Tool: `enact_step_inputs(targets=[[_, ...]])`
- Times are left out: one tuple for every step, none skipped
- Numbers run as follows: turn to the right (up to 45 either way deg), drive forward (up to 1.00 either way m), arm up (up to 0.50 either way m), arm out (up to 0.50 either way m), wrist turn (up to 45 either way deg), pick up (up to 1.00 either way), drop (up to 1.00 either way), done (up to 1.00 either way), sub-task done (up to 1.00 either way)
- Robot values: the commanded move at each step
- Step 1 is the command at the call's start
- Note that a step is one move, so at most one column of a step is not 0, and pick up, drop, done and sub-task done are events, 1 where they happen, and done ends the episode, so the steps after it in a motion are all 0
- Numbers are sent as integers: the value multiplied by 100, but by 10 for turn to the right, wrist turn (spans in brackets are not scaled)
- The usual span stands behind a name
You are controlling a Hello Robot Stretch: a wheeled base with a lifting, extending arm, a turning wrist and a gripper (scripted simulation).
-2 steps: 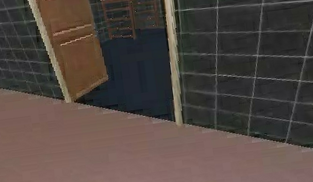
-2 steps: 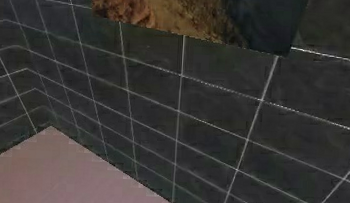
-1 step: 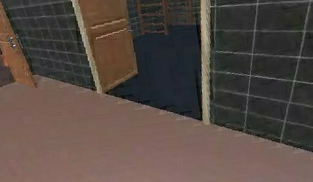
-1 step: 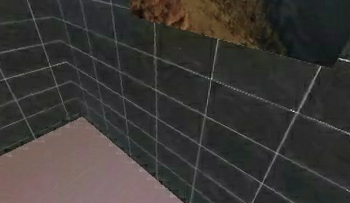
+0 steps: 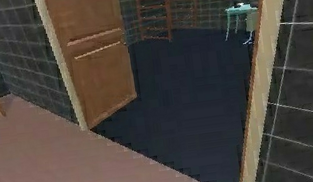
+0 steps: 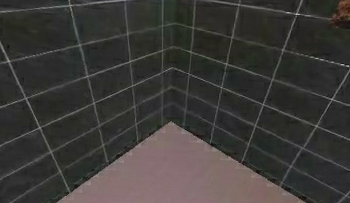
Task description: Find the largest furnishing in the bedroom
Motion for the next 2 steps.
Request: enact_step_inputs(targets=[[-30, 0, 0, 0, 0, 0, 0, 0, 0], [0, 100, 0, 0, 0, 0, 0, 0, 0]])
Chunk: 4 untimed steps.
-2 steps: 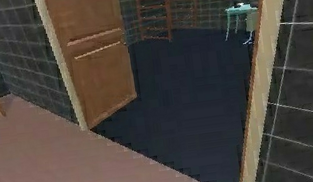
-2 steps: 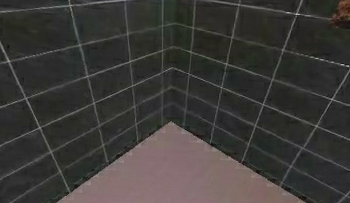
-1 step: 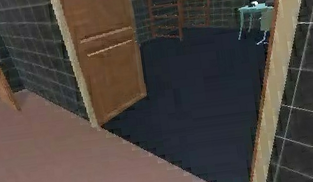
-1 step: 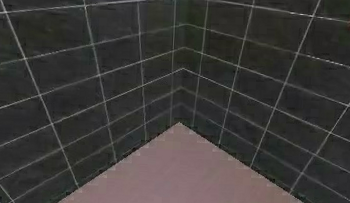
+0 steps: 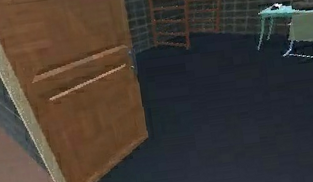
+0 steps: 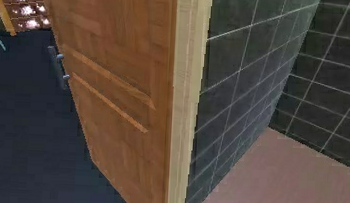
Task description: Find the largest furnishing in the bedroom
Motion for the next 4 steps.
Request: enact_step_inputs(targets=[[-120, 0, 0, 0, 0, 0, 0, 0, 0], [0, 10, 0, 0, 0, 0, 0, 0, 0], [330, 0, 0, 0, 0, 0, 0, 0, 0], [0, 100, 0, 0, 0, 0, 0, 0, 0]])
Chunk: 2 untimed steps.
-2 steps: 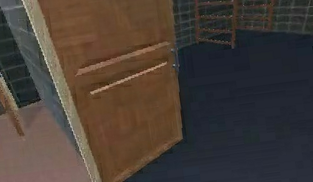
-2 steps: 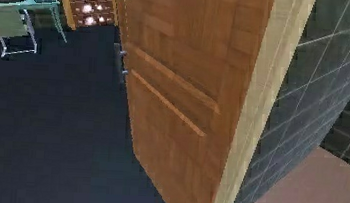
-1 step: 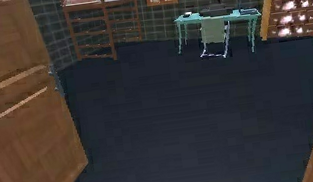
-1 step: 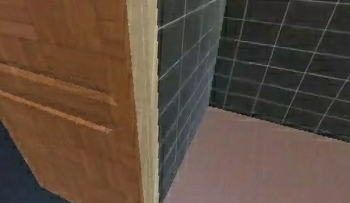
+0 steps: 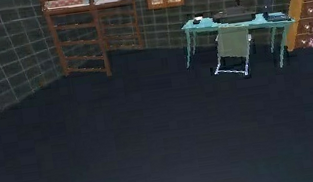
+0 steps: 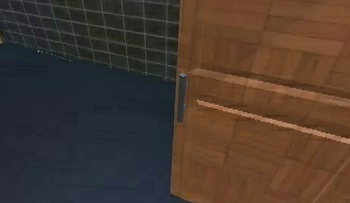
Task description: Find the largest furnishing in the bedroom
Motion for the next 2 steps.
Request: enact_step_inputs(targets=[[90, 0, 0, 0, 0, 0, 0, 0, 0], [0, 30, 0, 0, 0, 0, 0, 0, 0]])
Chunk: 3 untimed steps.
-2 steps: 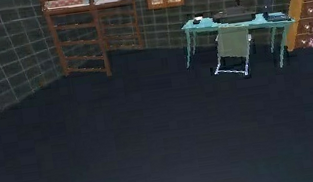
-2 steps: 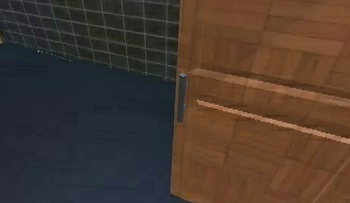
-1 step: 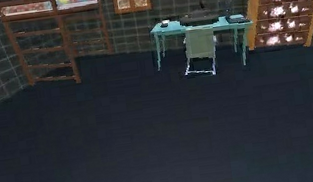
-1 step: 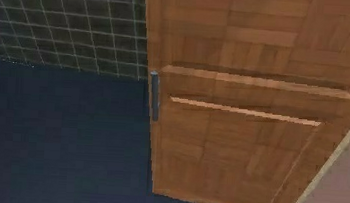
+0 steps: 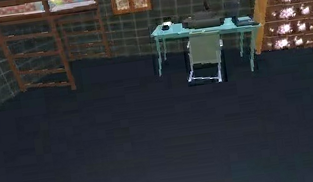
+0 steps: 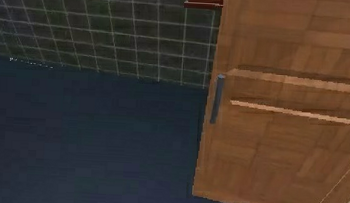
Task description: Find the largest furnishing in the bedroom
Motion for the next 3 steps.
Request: enact_step_inputs(targets=[[240, 0, 0, 0, 0, 0, 0, 0, 0], [0, 100, 0, 0, 0, 0, 0, 0, 0], [30, 0, 0, 0, 0, 0, 0, 0, 0]])
